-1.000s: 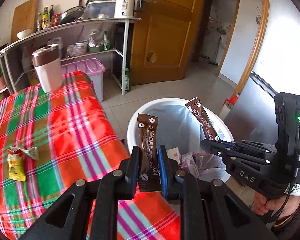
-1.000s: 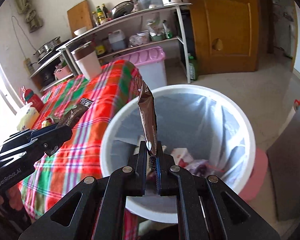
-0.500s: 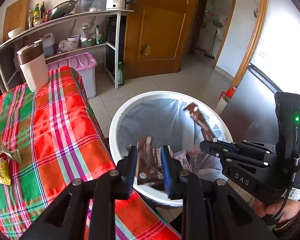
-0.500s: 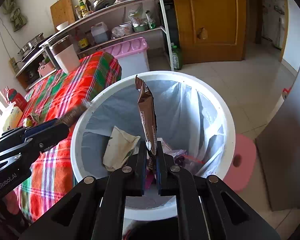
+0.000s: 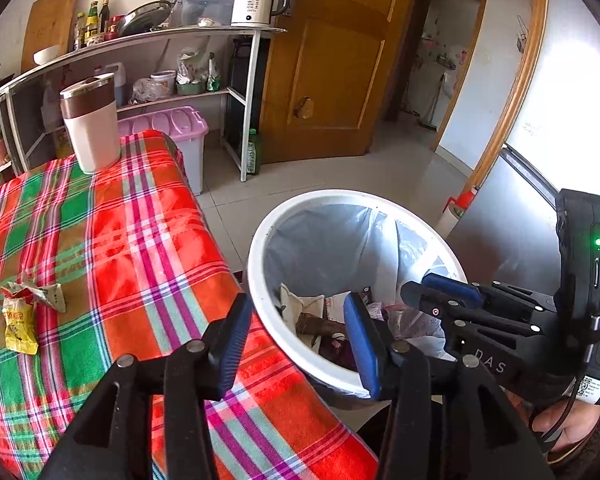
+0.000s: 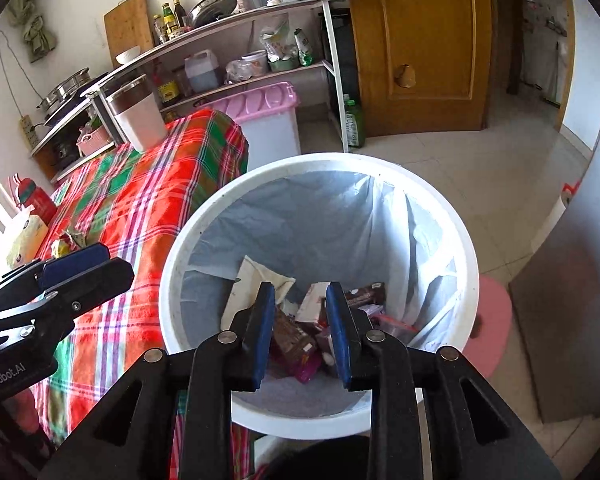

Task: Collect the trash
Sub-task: 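Open the left tool over the bin while the right tool releases its chocolate bar, then move both open tools back over the table toward the remaining wrappers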

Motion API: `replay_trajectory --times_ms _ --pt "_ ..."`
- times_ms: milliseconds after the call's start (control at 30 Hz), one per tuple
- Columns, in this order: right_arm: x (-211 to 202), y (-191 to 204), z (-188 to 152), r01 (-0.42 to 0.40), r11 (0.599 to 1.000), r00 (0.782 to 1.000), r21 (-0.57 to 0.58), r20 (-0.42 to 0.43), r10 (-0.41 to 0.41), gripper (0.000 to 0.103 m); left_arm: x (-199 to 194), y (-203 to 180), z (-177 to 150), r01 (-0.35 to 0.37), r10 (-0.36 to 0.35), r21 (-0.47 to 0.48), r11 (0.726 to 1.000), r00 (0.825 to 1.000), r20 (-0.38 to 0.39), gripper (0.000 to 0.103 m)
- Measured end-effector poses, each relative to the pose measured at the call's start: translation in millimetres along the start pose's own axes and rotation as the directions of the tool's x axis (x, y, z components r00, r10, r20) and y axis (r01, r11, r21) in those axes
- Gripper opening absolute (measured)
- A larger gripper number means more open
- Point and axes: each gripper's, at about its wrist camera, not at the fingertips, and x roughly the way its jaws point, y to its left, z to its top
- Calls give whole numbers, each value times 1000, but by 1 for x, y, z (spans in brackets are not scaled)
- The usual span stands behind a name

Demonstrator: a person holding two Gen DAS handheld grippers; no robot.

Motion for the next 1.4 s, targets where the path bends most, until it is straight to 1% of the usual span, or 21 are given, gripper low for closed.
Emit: replay_trajectory --times_ms 167,267,300,367,533,600,833,967,1100,1400 --pt "-5 15 1 -16 1000 1000 -17 19 16 28 -14 13 -2 -11 12 -25 1000 1000 27 52" --pt "-6 24 2 -31 999 999 -23 32 32 29 -24 23 -6 -30 31 -35 999 998 46 54" --pt "-7 27 1 -39 999 999 -26 34 40 30 -27 26 -8 -36 38 -41 999 998 51 55" --pt "-6 34 1 -57 998 998 -34 39 59 37 -33 35 -11 -47 50 -60 997 997 55 55" --pt "-5 56 0 -98 993 994 -67 46 101 39 -47 62 -20 -94 102 -111 989 992 70 57" --pt "-3 64 0 -120 990 991 -78 50 124 42 -51 75 -24 -111 122 -136 984 990 71 58" --pt "13 98 0 -161 979 986 -127 25 166 43 -63 120 -37 -190 207 -219 957 976 60 59" --pt "19 113 0 -183 973 982 -141 12 186 44 -64 149 -43 -241 262 -275 931 964 42 60" --pt "25 126 0 -195 967 980 -163 -2 198 44 -62 173 -47 -274 294 -310 910 956 19 61" --pt "45 156 5 -223 956 975 -190 -36 221 44 -44 204 -45 -299 304 -307 904 952 -31 62"
